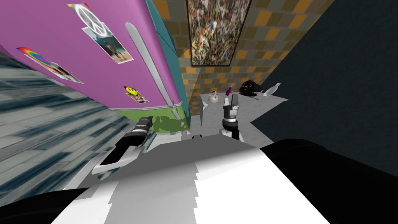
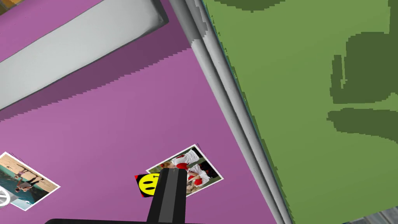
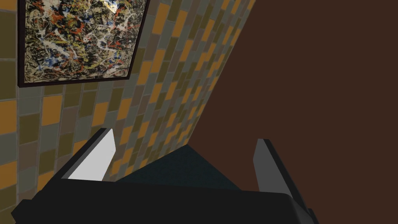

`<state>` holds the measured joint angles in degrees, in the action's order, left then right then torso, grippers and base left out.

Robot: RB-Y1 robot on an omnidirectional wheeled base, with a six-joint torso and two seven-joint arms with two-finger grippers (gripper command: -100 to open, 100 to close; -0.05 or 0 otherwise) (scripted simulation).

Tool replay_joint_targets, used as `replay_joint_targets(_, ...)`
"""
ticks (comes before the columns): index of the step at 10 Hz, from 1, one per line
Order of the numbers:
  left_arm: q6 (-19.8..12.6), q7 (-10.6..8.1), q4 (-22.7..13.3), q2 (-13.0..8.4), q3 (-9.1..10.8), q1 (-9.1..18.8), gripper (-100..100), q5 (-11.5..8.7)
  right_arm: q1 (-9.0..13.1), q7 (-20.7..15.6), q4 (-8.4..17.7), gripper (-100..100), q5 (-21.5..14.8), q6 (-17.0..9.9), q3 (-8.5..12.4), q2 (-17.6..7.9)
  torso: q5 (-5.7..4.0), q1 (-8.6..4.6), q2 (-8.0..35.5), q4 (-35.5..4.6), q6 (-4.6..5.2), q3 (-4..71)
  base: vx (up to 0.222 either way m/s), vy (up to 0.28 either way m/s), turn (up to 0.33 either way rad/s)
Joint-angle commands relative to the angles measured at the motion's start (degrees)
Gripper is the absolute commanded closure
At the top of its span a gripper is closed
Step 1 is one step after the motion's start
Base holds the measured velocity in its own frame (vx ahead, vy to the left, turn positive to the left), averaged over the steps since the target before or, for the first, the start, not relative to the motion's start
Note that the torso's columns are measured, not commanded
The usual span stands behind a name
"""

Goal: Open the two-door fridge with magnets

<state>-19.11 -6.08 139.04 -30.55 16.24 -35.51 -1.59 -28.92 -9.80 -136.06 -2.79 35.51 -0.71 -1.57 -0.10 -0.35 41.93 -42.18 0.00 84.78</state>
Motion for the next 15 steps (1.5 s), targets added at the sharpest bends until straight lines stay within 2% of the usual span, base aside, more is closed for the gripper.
replay_joint_targets(1,1.3,0.22,1.3,-1.5,-2.08,-0.9,100,-0.9,0.0,0.0,0.0,0,0.0,0.0,0.0,0.0,0.04,0.19,0.1,0.0,0.01,-0.1,-0.342,0.258,-0.083)
replay_joint_targets(3,2.7,0.37,2.5,-2.9,-3.88,-2.0,100,-1.7,0.0,0.0,0.0,0,0.0,0.0,0.0,0.0,0.21,0.70,0.6,-0.2,0.00,-0.4,-0.333,0.309,-0.093)
replay_joint_targets(5,2.5,0.27,2.6,-2.9,-3.54,-2.1,100,-1.7,0.0,0.0,0.0,0,0.0,0.0,0.0,0.0,0.05,0.09,0.1,0.0,-0.01,-0.1,-0.162,0.139,-0.020)
replay_joint_targets(6,1.7,0.61,2.6,-3.2,-2.95,-2.1,-100,-1.4,0.0,0.0,0.0,0,0.0,0.0,0.0,0.0,-0.08,-0.27,-0.3,0.1,0.01,0.2,0.083,-0.047,-0.015)
replay_joint_targets(8,1.2,0.79,2.5,-3.3,-2.61,-2.1,-100,-1.2,-0.1,0.0,0.0,0,0.0,0.0,0.0,0.0,-0.09,-0.26,-0.5,0.2,0.02,0.3,0.172,-0.127,-0.003)
replay_joint_targets(11,-0.4,1.40,2.2,-3.8,-1.49,-2.0,-100,-0.5,-0.1,0.0,0.0,0,0.0,0.0,0.0,0.0,0.14,0.46,0.5,-0.1,0.00,-0.3,0.190,-0.132,-0.010)
replay_joint_targets(15,-2.5,2.20,1.8,-4.4,-0.04,-1.8,-100,0.4,-0.1,0.0,0.0,0,0.0,0.0,0.0,0.0,0.08,0.30,0.4,-0.1,0.00,-0.2,0.214,-0.147,-0.008)
